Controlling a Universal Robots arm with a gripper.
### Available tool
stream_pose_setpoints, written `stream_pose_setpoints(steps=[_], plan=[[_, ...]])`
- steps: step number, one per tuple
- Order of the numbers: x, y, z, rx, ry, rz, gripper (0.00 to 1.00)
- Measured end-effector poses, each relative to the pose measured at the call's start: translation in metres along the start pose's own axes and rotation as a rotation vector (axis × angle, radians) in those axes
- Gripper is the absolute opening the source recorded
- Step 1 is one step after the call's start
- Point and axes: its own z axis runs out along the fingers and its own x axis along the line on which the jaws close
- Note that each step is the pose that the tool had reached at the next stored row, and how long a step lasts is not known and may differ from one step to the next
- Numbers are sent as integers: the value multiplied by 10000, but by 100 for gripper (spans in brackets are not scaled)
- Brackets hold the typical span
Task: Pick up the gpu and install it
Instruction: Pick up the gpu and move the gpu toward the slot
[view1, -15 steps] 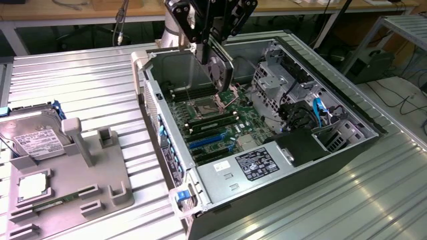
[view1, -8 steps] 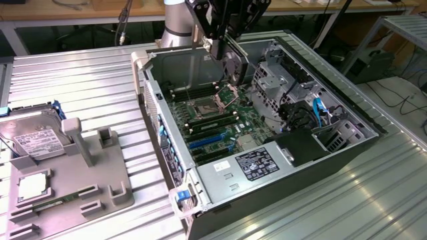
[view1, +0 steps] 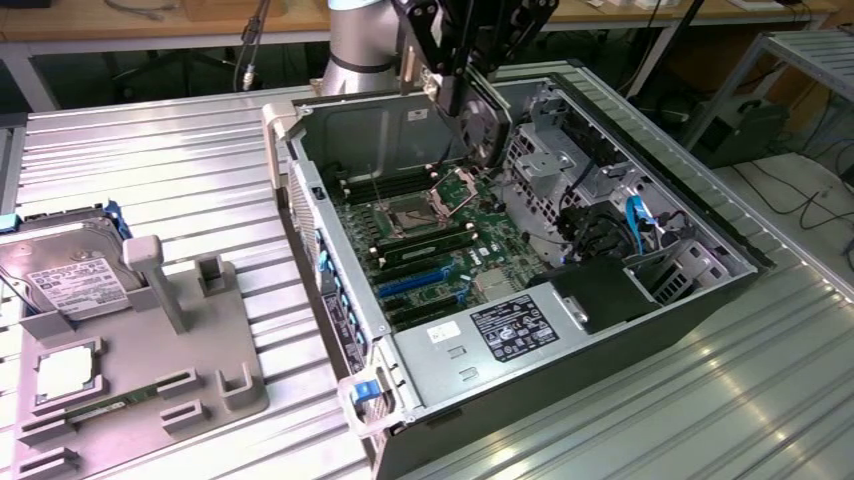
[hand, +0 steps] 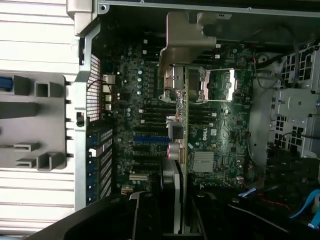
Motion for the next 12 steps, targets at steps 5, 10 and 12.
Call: stream_pose_setpoints(steps=[5, 10, 12], plan=[[-142, 1, 5, 3, 3, 109, 29], [-357, 8, 10, 3, 4, 155, 29], [-424, 9, 12, 3, 5, 174, 29]])
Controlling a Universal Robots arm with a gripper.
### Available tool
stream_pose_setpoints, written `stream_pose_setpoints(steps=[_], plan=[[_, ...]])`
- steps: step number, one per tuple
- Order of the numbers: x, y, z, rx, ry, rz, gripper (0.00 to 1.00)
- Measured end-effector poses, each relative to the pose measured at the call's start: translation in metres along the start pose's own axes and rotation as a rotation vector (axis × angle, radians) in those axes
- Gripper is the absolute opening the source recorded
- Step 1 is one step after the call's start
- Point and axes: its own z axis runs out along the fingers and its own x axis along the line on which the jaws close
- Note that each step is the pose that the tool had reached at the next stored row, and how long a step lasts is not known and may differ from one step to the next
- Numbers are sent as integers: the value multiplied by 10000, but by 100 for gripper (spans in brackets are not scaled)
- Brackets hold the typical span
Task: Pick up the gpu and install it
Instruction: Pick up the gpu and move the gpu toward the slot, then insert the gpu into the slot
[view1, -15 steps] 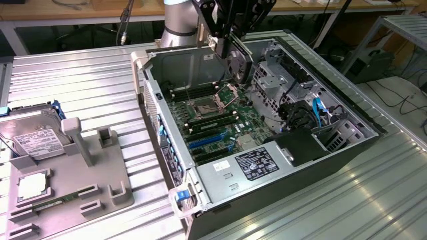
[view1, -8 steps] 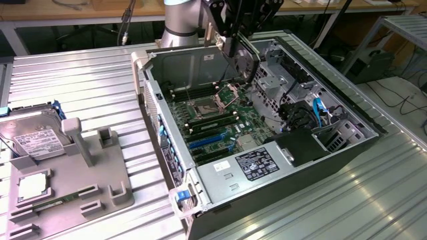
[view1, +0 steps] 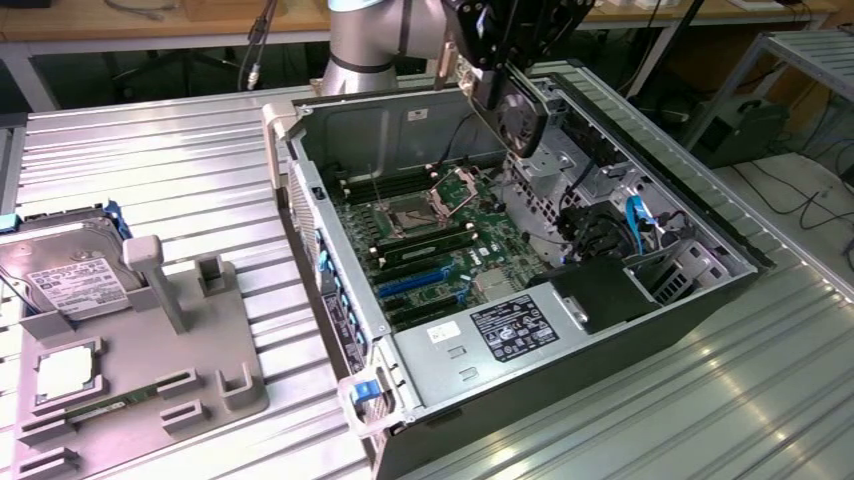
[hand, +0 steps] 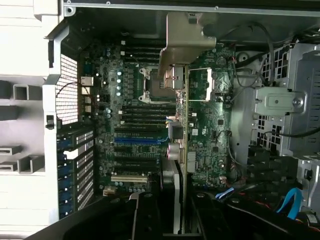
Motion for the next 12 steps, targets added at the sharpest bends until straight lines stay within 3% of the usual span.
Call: stream_pose_setpoints(steps=[12], plan=[[-19, -1, 0, 0, 1, 13, 29]])
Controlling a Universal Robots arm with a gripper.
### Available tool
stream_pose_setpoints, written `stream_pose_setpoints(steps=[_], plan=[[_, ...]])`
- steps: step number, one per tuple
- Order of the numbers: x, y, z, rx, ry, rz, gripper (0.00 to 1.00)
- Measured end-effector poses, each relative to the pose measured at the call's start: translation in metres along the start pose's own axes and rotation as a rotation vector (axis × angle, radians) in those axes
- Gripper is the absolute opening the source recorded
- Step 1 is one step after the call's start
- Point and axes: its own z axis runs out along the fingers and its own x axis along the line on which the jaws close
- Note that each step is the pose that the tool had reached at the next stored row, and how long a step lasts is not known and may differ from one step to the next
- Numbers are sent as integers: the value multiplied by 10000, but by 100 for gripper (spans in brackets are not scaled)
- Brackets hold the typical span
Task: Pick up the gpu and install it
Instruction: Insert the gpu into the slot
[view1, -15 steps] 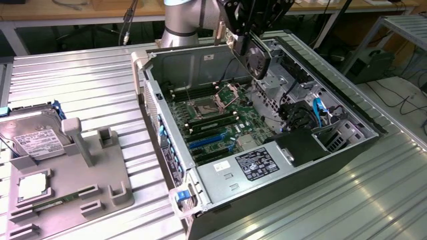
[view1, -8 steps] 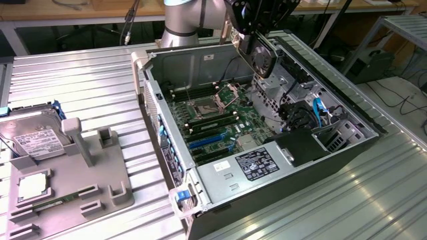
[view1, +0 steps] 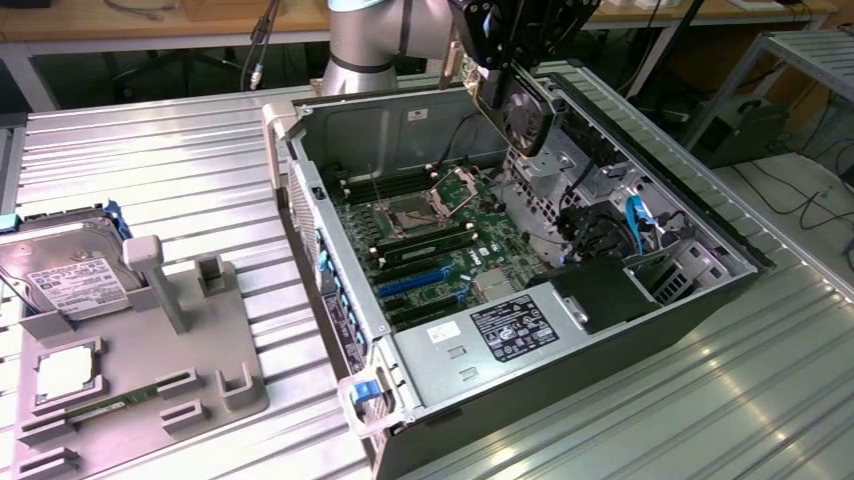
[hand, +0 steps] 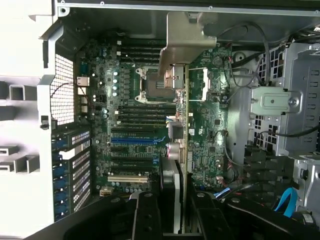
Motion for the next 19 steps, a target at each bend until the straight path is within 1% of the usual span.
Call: stream_pose_setpoints(steps=[6, 7, 9, 19], plan=[[0, 0, 0, 0, 0, -11, 29], [0, 0, 0, -1, -2, -89, 29], [0, 0, 0, -5, -9, -318, 29], [0, 0, 0, -28, -62, -2057, 29]])
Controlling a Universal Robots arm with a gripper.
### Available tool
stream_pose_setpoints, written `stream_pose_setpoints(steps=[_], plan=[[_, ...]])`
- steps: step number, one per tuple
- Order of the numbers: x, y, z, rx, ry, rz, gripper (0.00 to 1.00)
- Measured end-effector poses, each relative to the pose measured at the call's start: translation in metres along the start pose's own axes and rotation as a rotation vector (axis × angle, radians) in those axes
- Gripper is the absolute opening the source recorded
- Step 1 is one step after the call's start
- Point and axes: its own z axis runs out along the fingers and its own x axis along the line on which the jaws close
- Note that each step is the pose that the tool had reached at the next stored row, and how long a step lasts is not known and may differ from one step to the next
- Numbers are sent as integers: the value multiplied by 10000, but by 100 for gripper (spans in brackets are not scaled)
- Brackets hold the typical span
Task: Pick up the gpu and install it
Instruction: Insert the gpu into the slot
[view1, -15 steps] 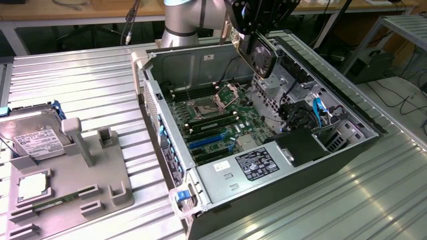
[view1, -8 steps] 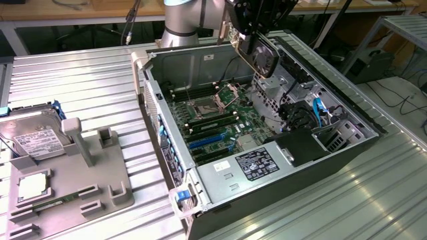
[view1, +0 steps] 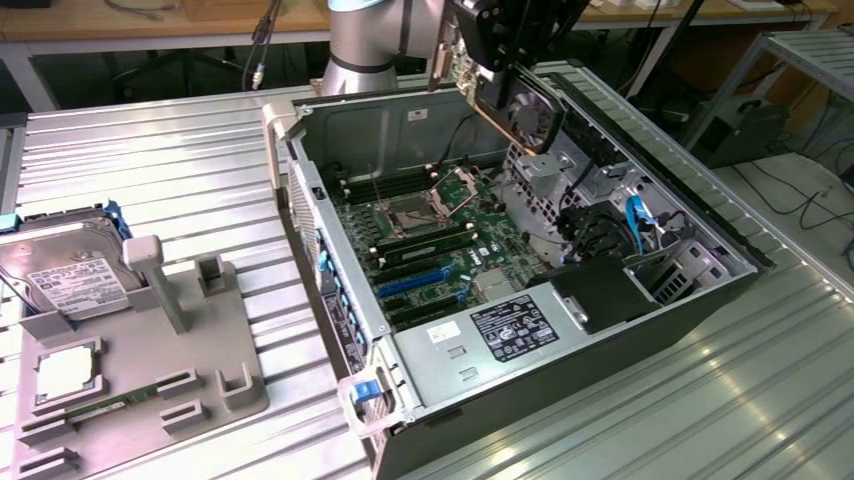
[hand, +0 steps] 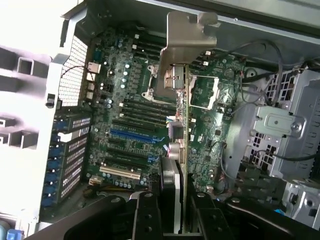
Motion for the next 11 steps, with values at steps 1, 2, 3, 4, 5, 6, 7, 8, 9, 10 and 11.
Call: stream_pose_setpoints(steps=[1, 2, 3, 4, 5, 6, 7, 8, 9, 10, 11], plan=[[0, 0, 0, -2, -5, -141, 29], [0, 0, 0, -4, -9, -306, 29], [0, 0, 0, -6, -13, -427, 29], [0, 0, 0, -8, -17, -566, 29], [0, 0, 0, -11, -24, -798, 29], [0, 0, 0, -13, -31, -1013, 29], [0, 0, 0, -17, -38, -1251, 29], [0, 0, 0, -20, -44, -1463, 29], [0, 0, 0, -22, -50, -1666, 29], [0, 0, 0, -25, -55, -1834, 29], [0, 0, 0, -28, -62, -2043, 29]])
